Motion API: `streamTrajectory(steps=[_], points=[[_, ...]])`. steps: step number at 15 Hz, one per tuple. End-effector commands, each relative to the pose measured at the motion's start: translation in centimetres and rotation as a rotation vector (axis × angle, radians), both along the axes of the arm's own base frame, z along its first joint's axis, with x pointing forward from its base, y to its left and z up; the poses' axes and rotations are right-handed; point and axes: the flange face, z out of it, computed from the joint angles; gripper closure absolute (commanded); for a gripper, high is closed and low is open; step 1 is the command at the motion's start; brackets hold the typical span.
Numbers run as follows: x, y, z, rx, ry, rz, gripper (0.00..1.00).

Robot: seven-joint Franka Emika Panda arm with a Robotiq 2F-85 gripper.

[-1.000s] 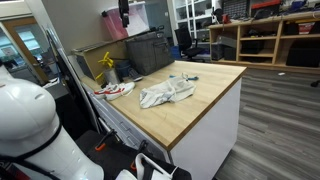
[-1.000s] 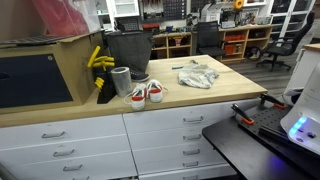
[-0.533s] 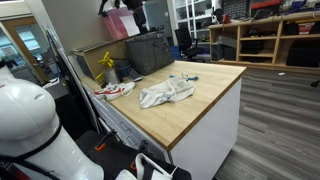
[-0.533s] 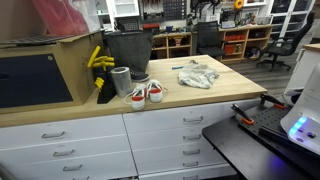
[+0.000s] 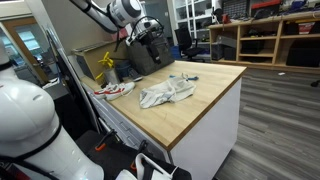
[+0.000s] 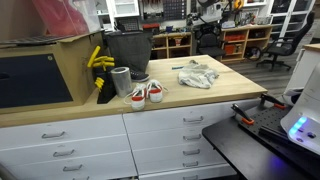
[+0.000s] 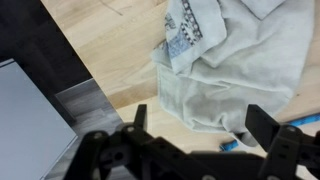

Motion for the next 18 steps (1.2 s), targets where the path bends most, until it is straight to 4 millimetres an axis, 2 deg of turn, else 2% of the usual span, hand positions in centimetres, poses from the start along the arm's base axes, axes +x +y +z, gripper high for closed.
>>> streamTrajectory(steps=[1,9,16,18], points=[[-1.5,-0.1,-3.2,-0.024,0.036,-0.032,0.0],[-3.9,-0.4,-9.8,-0.037,0.158,-0.111,0.0],[-3.6,-0.5,-10.2,-0.034,0.184,-0.092,0.0],[-3.6,0.0,-10.5,-0.044,0.164,-0.097,0.0]])
